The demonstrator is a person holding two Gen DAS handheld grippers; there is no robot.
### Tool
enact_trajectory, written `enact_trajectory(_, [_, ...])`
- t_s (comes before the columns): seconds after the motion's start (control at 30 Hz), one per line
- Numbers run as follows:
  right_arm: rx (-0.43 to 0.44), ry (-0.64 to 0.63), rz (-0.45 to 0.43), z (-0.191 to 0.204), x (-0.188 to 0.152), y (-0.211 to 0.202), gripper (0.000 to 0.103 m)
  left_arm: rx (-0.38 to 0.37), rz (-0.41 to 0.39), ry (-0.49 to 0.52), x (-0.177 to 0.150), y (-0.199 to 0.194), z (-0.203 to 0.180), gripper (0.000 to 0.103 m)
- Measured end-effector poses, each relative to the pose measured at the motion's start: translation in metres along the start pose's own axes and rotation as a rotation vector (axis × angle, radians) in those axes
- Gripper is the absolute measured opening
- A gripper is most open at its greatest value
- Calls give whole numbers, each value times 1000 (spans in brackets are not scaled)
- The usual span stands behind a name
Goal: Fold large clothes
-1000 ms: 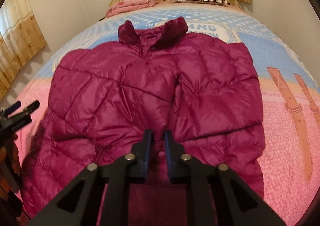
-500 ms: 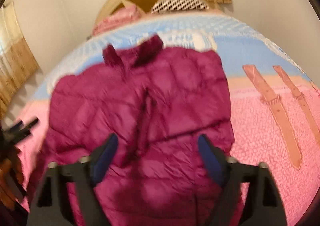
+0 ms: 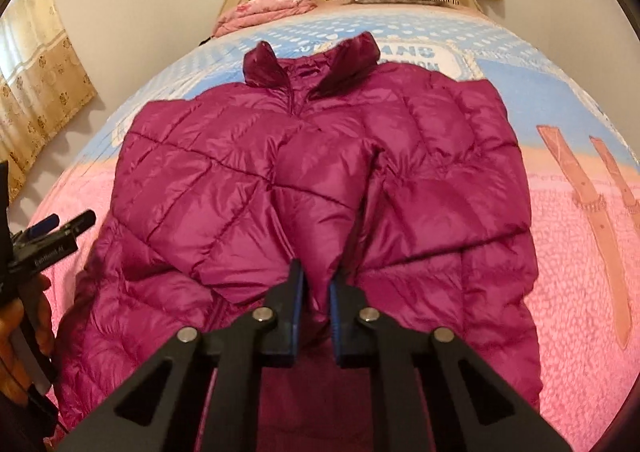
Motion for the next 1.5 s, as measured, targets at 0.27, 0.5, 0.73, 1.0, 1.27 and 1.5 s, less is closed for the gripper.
enact_trajectory(0.27, [-15,55,-39,-8,5,-10,47,-13,-13,12,5,-6,-6,96])
enact_trajectory(0.5, [-91,11,-102,-4,19,-36,51,-24,-13,19,10,-12,-12,96])
enact_trajectory(0.73, [-127,-77,-184,31,53,-44,45,-115,-85,4,60,-45,-36,96])
enact_trajectory(1.0, [-116,-23,-188,19,76,-6,32,-141,-97,19,86,-19,-94,96])
enact_trajectory(1.27, [-129,-1,-113,-2,64,45,32,-93,4,71,52,48,-118,96])
enact_trajectory(1.5, [-125,13,-89,-12,52,58,30,-118,36,65,44,58,-120,99])
Point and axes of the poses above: each gripper's, at about its wrist camera, not at the fingertips, and y roughly the way its jaws point, z to its left, x to its top, the point moved 6 cm from there along y, roughly the way its jaws point, and after that the axes turned 12 degrees about x, right-handed, at the moved point
